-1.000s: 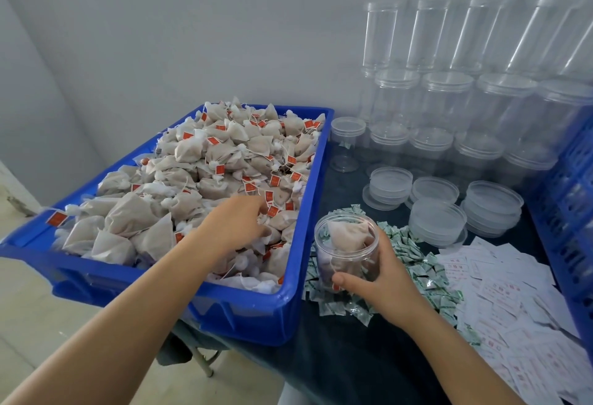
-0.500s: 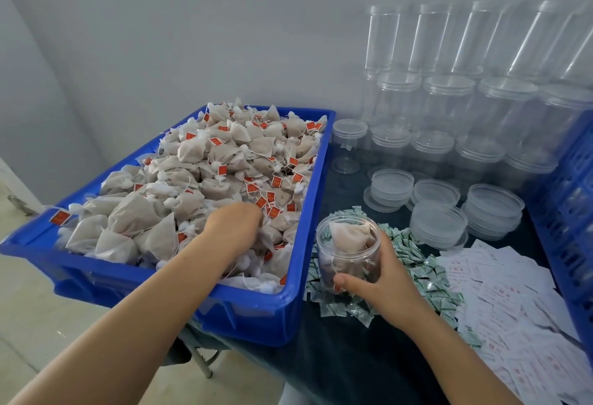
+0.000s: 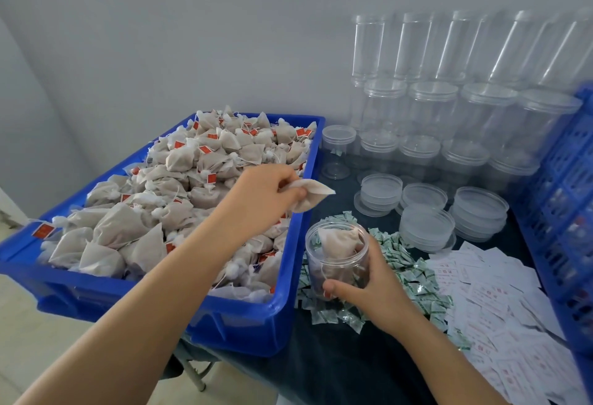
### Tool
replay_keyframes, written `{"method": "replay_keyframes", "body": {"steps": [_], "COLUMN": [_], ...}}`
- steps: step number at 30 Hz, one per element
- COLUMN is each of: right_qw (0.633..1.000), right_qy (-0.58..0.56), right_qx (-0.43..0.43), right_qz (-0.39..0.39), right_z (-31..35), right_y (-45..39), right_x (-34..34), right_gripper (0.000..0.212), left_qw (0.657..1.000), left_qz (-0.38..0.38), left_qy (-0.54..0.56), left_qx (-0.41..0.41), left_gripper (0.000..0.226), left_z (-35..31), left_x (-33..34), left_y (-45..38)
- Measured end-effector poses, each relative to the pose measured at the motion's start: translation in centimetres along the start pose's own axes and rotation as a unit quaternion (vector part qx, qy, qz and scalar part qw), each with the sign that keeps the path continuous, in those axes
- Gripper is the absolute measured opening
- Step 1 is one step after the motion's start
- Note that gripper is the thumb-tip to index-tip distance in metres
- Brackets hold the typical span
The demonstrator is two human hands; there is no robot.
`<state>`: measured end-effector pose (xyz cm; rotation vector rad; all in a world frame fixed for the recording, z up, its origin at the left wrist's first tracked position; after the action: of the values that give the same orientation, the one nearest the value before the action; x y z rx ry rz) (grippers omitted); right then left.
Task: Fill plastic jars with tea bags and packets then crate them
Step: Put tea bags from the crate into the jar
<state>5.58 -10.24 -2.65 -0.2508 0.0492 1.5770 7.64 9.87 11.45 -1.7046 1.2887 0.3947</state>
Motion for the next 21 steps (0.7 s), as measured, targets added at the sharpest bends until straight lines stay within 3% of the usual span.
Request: {"method": "replay_keyframes", "body": {"steps": [6, 12, 15, 21], "right_qw": [1.000, 0.999, 0.999, 1.000], "right_qy": [-0.011, -0.013, -0.016, -0.017], "right_qx": [-0.015, -0.033, -0.031, -0.026], "right_qz": [0.004, 0.004, 0.004, 0.002], "right_z": [0.1, 0.1, -0.3, -0.3], "right_y": [-0.2, -0.3, -0.4, -0.4], "right_x": [0.2, 0.2, 0.2, 0.1], "right_gripper": [0.097, 0.077, 0.075, 0.081], "left_qw": [0.996, 0.994, 0.993, 0.987], "left_qz": [0.045, 0.065, 0.100, 0.128], "left_qy": [0.075, 0.079, 0.059, -0.044], "left_qx": [0.025, 0.034, 0.026, 0.084], "left_gripper": [0.009, 0.010, 0.010, 0.009], "left_z": [-2.8, -3.5, -3.2, -2.3], "left_x": [1.8, 3.9, 4.6, 4.8], "left_y": [0.4, 0.7, 0.9, 1.2]}}
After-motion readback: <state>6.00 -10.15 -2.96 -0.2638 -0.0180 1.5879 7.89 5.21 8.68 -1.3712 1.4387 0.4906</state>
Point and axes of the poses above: each hand's wrist, its own y-axis away from the middle knuckle, its own x-axis out of the palm, z = x × y, the point moved 1 cm from there along -y, towards the middle knuckle, and after that the axes turned 15 degrees about -z, right-handed, at the moved point
